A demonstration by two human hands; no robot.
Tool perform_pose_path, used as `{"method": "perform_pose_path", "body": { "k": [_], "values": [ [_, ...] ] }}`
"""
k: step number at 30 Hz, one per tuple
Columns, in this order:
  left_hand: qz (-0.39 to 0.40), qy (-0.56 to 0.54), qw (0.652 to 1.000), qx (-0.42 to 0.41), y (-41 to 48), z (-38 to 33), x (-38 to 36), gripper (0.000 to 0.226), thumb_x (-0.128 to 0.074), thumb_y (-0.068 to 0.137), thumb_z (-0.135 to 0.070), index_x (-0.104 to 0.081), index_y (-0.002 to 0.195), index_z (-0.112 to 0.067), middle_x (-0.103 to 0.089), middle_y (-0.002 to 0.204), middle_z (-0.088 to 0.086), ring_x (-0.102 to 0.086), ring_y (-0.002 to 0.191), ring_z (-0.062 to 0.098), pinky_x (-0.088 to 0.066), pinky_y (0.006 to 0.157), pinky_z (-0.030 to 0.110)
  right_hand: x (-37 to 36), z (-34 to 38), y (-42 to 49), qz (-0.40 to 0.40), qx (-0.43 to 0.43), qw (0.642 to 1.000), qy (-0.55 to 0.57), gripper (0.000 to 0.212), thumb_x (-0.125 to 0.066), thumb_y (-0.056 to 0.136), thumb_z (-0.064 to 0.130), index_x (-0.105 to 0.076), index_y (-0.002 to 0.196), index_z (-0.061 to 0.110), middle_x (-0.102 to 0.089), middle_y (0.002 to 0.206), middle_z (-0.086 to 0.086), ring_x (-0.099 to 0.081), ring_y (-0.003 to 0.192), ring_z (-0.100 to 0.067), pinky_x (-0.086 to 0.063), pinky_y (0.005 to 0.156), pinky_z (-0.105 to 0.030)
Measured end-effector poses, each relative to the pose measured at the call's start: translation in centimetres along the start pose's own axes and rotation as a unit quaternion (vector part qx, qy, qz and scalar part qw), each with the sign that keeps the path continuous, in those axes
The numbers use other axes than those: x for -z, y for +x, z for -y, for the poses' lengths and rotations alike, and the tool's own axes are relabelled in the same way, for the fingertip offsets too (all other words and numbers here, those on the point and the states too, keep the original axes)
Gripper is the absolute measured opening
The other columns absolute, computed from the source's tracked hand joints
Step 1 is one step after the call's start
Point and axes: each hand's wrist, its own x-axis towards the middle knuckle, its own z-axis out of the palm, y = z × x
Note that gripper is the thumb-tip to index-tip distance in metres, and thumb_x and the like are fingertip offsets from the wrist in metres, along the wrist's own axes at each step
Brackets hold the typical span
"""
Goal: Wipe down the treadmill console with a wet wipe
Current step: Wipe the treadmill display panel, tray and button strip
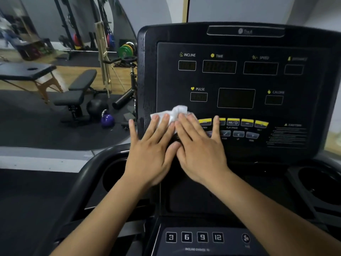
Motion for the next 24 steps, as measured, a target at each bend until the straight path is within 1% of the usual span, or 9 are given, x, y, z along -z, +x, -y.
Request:
{"method": "perform_pose_path", "body": {
  "k": [3,5,7,8,12,16,18,21,24],
  "values": [
    [-0.01,-0.022,1.0,0.002,0.8,-1.0,0.3,0.063,-0.007,0.101,-0.051,-0.026,0.153,-0.021,-0.016,0.162,0.0,-0.011,0.15,0.02,0.013,0.116,0.059,0.1,-0.5,-0.3,0.004,-0.012,1.0,0.003,0.062,-0.023,0.094,0.038,-0.028,0.15,0.013,-0.021,0.16,-0.002,-0.009,0.149,-0.015,-0.002,0.113,-0.067],
    [0.005,-0.037,0.999,-0.012,-0.8,-2.1,-0.6,0.064,-0.008,0.101,-0.052,-0.029,0.153,-0.02,-0.019,0.16,0.001,-0.014,0.15,0.02,0.005,0.116,0.062,-0.5,-0.8,-2.4,0.012,-0.002,1.0,0.008,0.063,-0.026,0.092,0.038,-0.032,0.149,0.012,-0.026,0.159,-0.003,-0.012,0.149,-0.016,-0.006,0.113,-0.067],
    [0.026,-0.06,0.998,-0.027,-2.8,-3.4,-1.8,0.064,-0.011,0.101,-0.053,-0.03,0.152,-0.019,-0.019,0.161,0.0,-0.013,0.15,0.019,-0.001,0.116,0.063,-1.3,-1.3,-5.0,0.028,0.016,0.999,0.012,0.064,-0.03,0.09,0.04,-0.037,0.147,0.011,-0.031,0.157,-0.003,-0.018,0.147,-0.017,-0.009,0.113,-0.066],
    [0.033,-0.065,0.997,-0.032,-3.3,-3.8,-2.3,0.064,-0.012,0.102,-0.054,-0.03,0.152,-0.019,-0.019,0.161,0.0,-0.012,0.15,0.018,-0.001,0.116,0.063,-1.6,-1.7,-6.0,0.035,0.023,0.999,0.009,0.064,-0.031,0.09,0.041,-0.038,0.147,0.012,-0.032,0.156,-0.003,-0.019,0.147,-0.016,-0.01,0.113,-0.066],
    [0.013,-0.038,0.998,-0.052,-0.4,-5.0,-1.8,0.064,-0.012,0.102,-0.054,-0.033,0.151,-0.019,-0.023,0.16,0.001,-0.015,0.15,0.019,0.001,0.115,0.065,-0.7,-4.4,-4.9,0.017,0.009,1.0,-0.011,0.062,-0.03,0.091,0.041,-0.041,0.145,0.012,-0.034,0.155,-0.002,-0.024,0.146,-0.015,-0.007,0.112,-0.068],
    [-0.016,-0.041,0.998,-0.038,3.4,-6.8,-0.6,0.062,-0.014,0.101,-0.053,-0.026,0.153,-0.02,-0.016,0.162,0.001,-0.01,0.15,0.02,0.005,0.115,0.065,0.9,-7.0,-2.4,0.0,-0.043,0.999,-0.016,0.059,-0.028,0.095,0.041,-0.032,0.148,0.015,-0.023,0.16,0.0,-0.01,0.149,-0.014,-0.003,0.113,-0.067],
    [-0.012,-0.049,0.998,-0.04,2.9,-7.7,-1.2,0.062,-0.013,0.102,-0.053,-0.024,0.153,-0.021,-0.014,0.162,0.0,-0.009,0.151,0.02,0.005,0.115,0.065,0.5,-7.5,-3.6,0.005,-0.046,0.999,-0.007,0.06,-0.026,0.095,0.041,-0.031,0.149,0.016,-0.023,0.16,0.0,-0.008,0.149,-0.015,-0.005,0.113,-0.067],
    [0.02,-0.062,0.995,-0.069,-0.1,-9.4,-2.9,0.062,-0.014,0.102,-0.054,-0.028,0.153,-0.021,-0.019,0.162,-0.001,-0.009,0.151,0.018,-0.002,0.114,0.067,-0.8,-7.8,-7.7,0.026,-0.029,0.999,0.005,0.061,-0.03,0.093,0.043,-0.036,0.148,0.015,-0.03,0.157,-0.001,-0.014,0.148,-0.016,-0.011,0.113,-0.066],
    [0.024,-0.055,0.994,-0.089,-0.7,-10.6,-3.6,0.061,-0.017,0.102,-0.054,-0.033,0.151,-0.02,-0.022,0.161,-0.002,-0.012,0.15,0.018,-0.002,0.114,0.067,-1.1,-9.3,-9.7,0.039,-0.02,0.999,-0.003,0.061,-0.03,0.094,0.046,-0.038,0.147,0.016,-0.033,0.156,0.0,-0.018,0.147,-0.015,-0.012,0.112,-0.067]
  ]
}}
